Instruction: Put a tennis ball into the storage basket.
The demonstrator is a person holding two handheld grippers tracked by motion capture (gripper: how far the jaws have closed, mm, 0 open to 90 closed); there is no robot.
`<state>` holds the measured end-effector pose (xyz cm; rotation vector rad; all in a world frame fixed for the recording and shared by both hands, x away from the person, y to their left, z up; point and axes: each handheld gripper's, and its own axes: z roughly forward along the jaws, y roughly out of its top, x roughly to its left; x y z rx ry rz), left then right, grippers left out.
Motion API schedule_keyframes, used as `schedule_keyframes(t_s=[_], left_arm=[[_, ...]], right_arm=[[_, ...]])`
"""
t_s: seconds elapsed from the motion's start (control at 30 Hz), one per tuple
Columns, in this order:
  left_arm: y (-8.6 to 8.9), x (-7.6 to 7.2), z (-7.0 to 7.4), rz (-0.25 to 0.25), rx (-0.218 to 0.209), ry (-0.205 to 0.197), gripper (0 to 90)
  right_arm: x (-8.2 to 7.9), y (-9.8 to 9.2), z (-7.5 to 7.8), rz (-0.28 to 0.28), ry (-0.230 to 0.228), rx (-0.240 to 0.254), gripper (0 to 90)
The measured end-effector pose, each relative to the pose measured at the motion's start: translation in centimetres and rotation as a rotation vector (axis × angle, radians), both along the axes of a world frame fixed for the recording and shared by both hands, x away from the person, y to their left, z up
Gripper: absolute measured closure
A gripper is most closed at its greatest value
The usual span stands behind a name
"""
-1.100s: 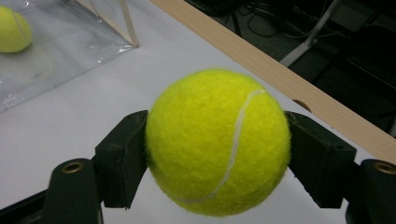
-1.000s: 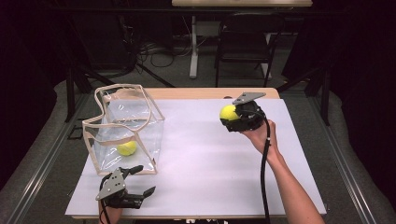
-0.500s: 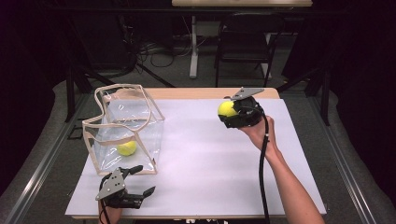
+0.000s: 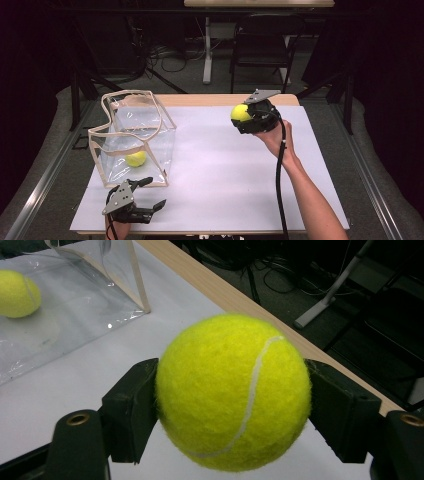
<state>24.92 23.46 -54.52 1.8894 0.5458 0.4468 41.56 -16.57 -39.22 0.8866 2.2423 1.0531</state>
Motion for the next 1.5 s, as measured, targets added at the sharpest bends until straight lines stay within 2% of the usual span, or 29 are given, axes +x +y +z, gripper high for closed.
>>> schedule_keyframes(t_s=[1.5], left_arm=[[0.0, 0.0, 0.0, -0.003, 0.000, 0.000, 15.8]], right_arm=[[1.1, 4.6, 2.4, 0.087, -0.027, -0.021, 26.0]])
